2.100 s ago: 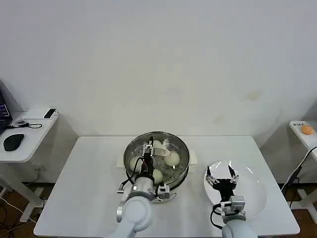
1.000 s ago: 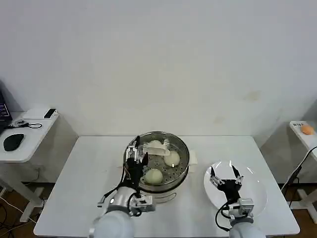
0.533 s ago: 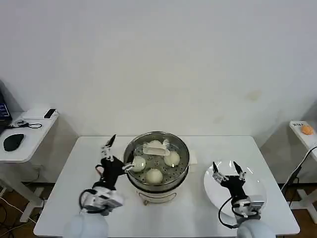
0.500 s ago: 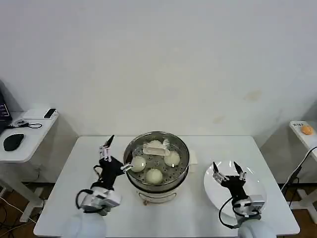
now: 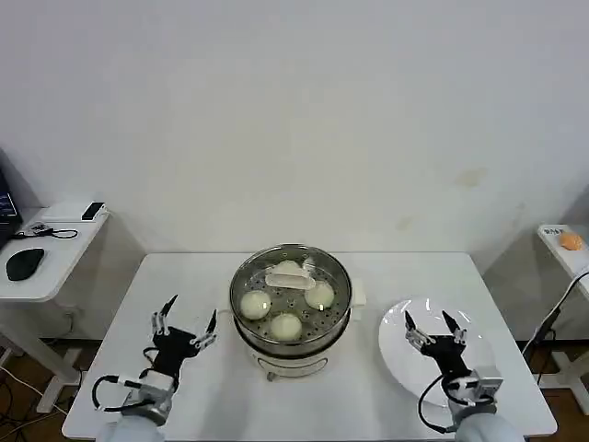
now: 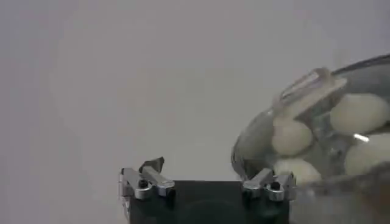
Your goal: Take steamed baozi put them in steamer then cover it.
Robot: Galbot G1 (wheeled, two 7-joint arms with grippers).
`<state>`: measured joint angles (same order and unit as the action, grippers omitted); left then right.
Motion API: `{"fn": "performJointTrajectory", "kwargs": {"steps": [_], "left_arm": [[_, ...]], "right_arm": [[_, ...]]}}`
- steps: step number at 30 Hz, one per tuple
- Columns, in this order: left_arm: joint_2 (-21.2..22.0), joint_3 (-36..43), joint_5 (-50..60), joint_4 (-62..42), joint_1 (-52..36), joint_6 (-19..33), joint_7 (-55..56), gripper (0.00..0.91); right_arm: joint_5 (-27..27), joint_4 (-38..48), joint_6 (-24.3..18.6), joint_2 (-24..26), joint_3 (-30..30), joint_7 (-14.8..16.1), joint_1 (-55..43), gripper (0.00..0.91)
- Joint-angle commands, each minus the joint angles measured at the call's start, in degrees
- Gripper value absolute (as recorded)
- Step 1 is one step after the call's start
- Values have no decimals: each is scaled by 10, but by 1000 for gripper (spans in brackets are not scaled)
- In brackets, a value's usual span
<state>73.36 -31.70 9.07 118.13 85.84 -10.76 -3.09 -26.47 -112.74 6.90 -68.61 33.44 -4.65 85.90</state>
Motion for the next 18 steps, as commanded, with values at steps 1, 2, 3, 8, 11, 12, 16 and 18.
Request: {"fn": "performJointTrajectory", "kwargs": {"steps": [1, 2, 3, 8, 11, 12, 16, 18], "left_arm": [[-4, -35, -121, -50, 31, 11, 11, 907], [-3, -34, -121, -49, 31, 11, 10, 907], [-2, -34, -121, -48, 30, 11, 9, 907], [3, -35, -122, -45, 29, 13, 7, 907], [3, -36, -125, -45, 30, 14, 8, 907], [2, -38, -127, -44, 31, 14, 8, 907], [1, -42, -134, -39, 34, 14, 6, 907], [0, -43, -137, -37, 34, 13, 5, 907]], "right_arm": [[-6, 3, -12, 13, 18, -2, 13, 907], [-2, 3, -14, 13, 18, 0, 15, 907], [4, 4, -16, 14, 19, 2, 19, 907], [17, 2, -13, 14, 21, 6, 25, 907], [23, 1, -13, 12, 21, 7, 26, 907], [26, 1, -14, 11, 21, 7, 27, 907], [27, 2, -13, 10, 21, 8, 29, 907], [28, 3, -14, 9, 22, 8, 29, 907]]}}
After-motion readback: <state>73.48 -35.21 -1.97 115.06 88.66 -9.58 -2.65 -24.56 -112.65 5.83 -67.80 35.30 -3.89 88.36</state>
